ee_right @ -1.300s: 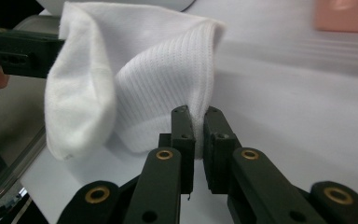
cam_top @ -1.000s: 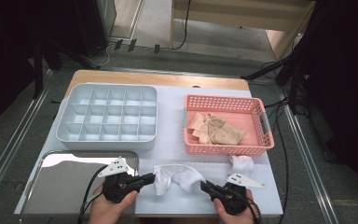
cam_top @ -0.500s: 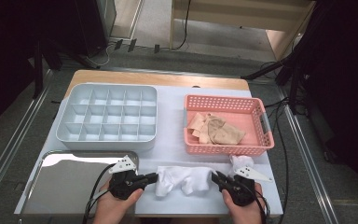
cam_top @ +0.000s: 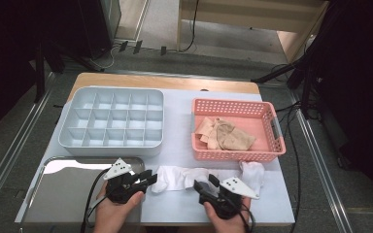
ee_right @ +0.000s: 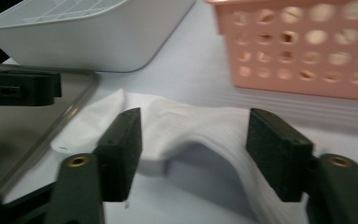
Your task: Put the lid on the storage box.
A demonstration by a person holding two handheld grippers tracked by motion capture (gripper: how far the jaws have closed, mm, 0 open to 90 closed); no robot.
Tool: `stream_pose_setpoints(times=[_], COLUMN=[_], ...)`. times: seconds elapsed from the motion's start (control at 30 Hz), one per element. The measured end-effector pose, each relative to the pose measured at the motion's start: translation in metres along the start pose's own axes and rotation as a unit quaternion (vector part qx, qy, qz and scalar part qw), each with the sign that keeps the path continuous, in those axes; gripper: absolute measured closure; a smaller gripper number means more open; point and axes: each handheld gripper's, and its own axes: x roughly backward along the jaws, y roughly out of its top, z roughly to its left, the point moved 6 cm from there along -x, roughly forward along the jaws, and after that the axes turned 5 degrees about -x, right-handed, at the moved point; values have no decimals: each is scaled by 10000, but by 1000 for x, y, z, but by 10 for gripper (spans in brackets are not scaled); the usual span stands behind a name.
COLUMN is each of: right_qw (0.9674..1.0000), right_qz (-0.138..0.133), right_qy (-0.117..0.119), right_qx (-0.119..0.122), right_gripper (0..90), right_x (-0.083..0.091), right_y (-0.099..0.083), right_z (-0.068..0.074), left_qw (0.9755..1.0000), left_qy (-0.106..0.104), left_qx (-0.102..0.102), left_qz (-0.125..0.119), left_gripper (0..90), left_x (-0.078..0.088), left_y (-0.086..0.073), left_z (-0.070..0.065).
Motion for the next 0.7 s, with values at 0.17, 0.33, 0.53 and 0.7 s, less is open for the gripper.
stream_pose_setpoints(times=[0.17, 0.33, 0.53, 0.7], right_qw=[9968, 9919, 9946, 9961], right_qz=[367, 646, 594, 471], right_qy=[-482, -621, -464, -293], right_qx=[526, 897, 719, 686], right_gripper=[342, 669, 884, 884], right_x=[-22, -31, -21, -1], right_y=[-12, -24, -18, -10], right_z=[21, 13, 0, -9], left_qw=[10000, 10000, 9999, 9999], left_qy=[-34, -67, -82, -122], left_qx=[19, -42, -101, -101], left_qz=[-54, -23, -43, -34], left_gripper=[674, 672, 671, 669], left_x=[3, 2, 2, 2], left_y=[-2, -3, -4, -5], left_z=[3, 0, -4, -6])
